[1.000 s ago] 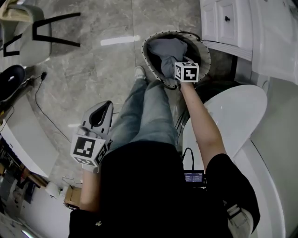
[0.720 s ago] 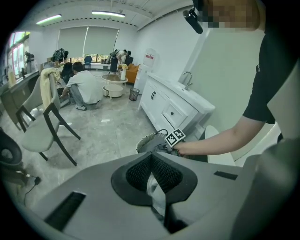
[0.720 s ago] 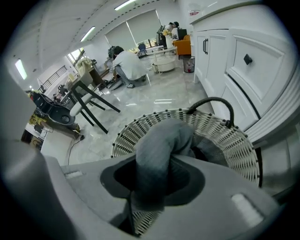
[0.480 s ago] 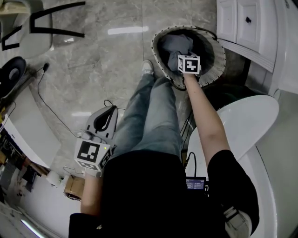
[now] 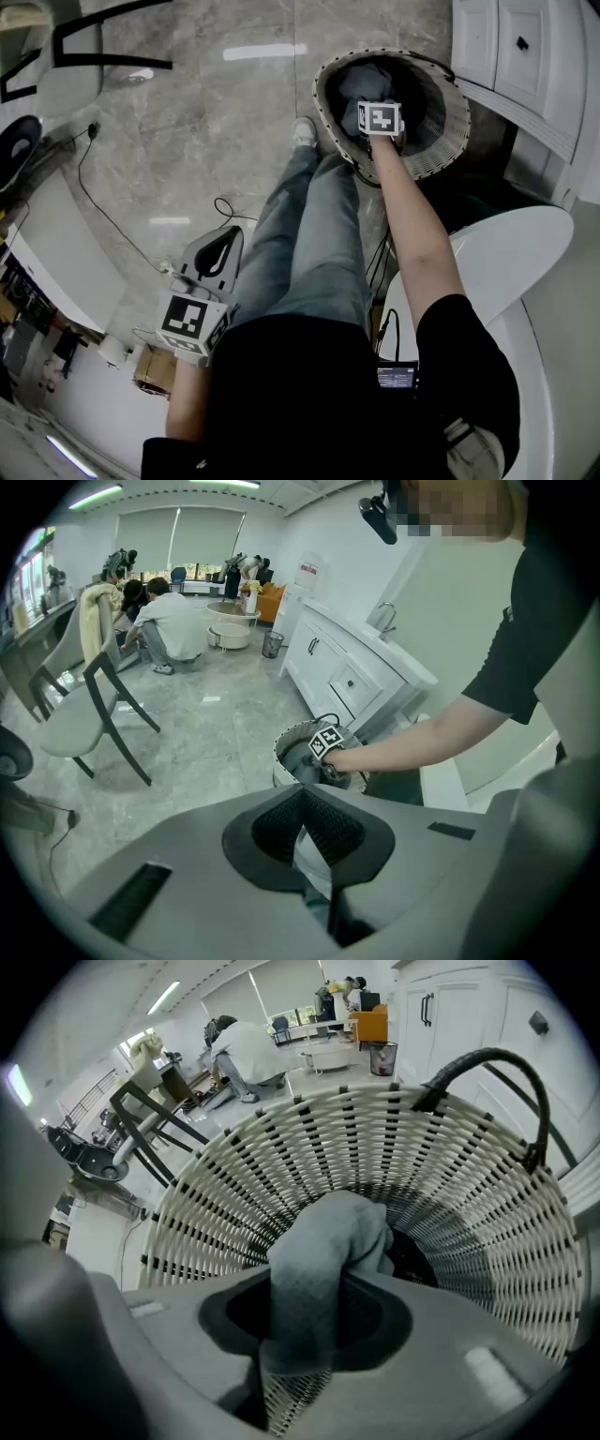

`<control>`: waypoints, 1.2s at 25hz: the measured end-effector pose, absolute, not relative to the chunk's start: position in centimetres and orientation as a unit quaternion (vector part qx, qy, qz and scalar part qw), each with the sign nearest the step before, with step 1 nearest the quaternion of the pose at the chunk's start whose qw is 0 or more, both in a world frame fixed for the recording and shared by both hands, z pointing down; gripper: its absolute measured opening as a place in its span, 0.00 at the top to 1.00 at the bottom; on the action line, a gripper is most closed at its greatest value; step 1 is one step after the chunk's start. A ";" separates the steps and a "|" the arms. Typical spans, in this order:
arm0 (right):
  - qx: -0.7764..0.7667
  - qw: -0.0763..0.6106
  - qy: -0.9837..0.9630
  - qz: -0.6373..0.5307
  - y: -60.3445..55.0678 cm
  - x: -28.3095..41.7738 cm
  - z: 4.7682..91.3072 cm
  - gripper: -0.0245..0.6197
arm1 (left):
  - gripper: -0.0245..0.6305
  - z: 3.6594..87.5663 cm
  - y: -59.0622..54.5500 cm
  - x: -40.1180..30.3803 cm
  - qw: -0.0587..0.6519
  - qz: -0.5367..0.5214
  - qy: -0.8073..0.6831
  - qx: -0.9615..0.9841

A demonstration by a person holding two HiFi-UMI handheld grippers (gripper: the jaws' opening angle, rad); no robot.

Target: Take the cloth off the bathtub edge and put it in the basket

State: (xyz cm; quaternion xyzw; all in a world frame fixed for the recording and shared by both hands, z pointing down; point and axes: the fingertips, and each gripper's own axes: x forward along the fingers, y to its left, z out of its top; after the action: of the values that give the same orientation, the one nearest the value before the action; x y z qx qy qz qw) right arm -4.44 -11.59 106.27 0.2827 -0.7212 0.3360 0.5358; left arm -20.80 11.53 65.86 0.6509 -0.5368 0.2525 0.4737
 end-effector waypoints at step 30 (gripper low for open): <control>0.272 0.530 -0.745 0.300 -11.7 -5.3 98.2 0.64 | 0.94 62.2 9.1 -20.0 0.439 0.220 -0.545 0.680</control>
State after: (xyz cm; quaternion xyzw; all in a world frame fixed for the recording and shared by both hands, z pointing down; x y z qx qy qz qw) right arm -5.26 -11.66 98.18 0.2720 -0.7453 0.3001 0.5296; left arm -19.97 9.12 62.17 0.6797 -0.5451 0.2195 0.4390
